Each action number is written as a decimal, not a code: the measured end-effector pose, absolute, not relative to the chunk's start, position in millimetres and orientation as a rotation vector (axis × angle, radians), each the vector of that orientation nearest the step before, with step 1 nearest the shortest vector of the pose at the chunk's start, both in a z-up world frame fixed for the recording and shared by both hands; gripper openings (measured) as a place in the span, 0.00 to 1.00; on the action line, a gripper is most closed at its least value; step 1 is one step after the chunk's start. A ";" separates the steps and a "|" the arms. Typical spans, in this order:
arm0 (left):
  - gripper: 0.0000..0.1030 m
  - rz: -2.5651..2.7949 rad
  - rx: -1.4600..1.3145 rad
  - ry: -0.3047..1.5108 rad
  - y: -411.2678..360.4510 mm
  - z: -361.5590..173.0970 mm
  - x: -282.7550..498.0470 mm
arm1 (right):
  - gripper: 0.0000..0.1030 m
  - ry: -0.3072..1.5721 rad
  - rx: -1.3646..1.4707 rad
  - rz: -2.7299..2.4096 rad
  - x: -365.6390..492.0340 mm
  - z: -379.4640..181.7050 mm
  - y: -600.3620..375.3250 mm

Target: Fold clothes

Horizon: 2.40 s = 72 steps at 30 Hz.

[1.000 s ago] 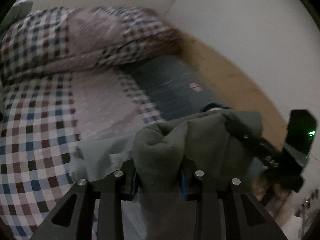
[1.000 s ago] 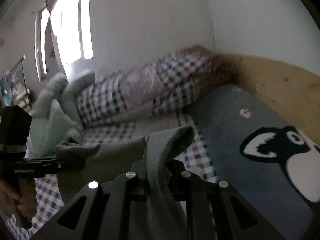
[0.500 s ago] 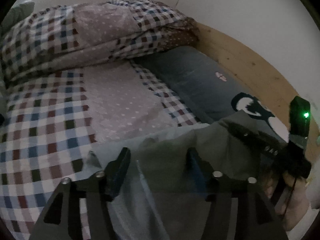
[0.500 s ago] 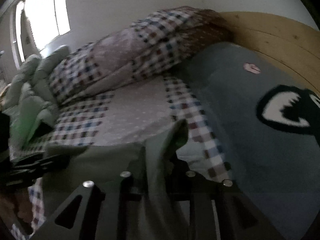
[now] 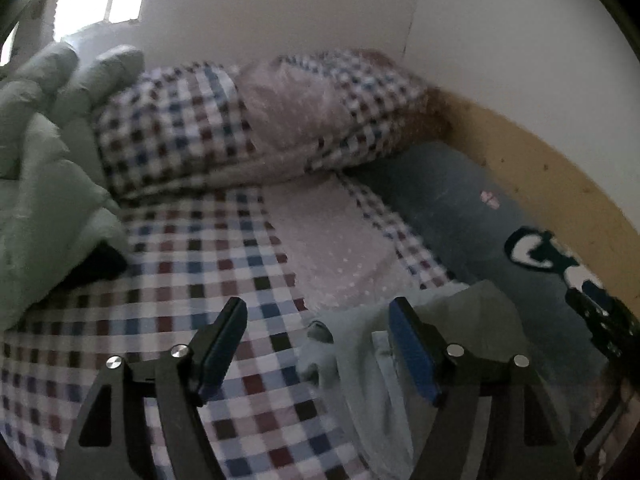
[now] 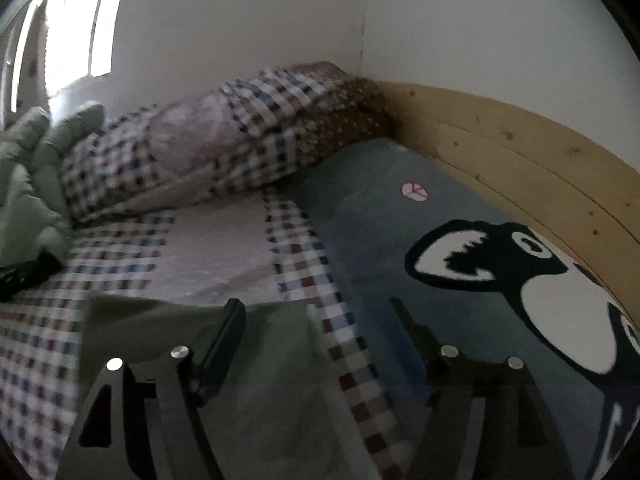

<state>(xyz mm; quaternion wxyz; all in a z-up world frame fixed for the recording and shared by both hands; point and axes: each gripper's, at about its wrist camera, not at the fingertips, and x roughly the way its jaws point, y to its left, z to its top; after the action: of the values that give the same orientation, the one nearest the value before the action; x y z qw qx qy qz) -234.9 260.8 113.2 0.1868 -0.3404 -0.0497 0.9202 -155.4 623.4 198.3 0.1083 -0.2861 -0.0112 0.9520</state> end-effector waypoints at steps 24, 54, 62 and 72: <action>0.88 2.671 -0.534 -0.251 96.1 296.6 96.8 | 0.97 0.396 -0.414 3.266 113.2 393.5 466.9; 0.99 2.929 -0.491 -0.236 -7.5 211.3 263.4 | 1.00 0.167 -0.575 3.411 212.1 300.3 275.3; 0.99 3.062 -0.475 -0.071 -1.0 153.3 208.6 | 1.00 0.088 -0.620 3.363 163.4 241.8 237.6; 0.99 3.086 -0.664 -0.173 -4.2 68.1 117.6 | 1.00 0.100 -0.820 3.250 76.6 157.4 221.3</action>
<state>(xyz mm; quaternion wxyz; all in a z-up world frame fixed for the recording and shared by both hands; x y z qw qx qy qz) 117.6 -4.2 68.1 -0.0098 -0.2102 -0.0548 0.9761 76.6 221.3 157.4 -0.1056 -0.2432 0.0297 0.9638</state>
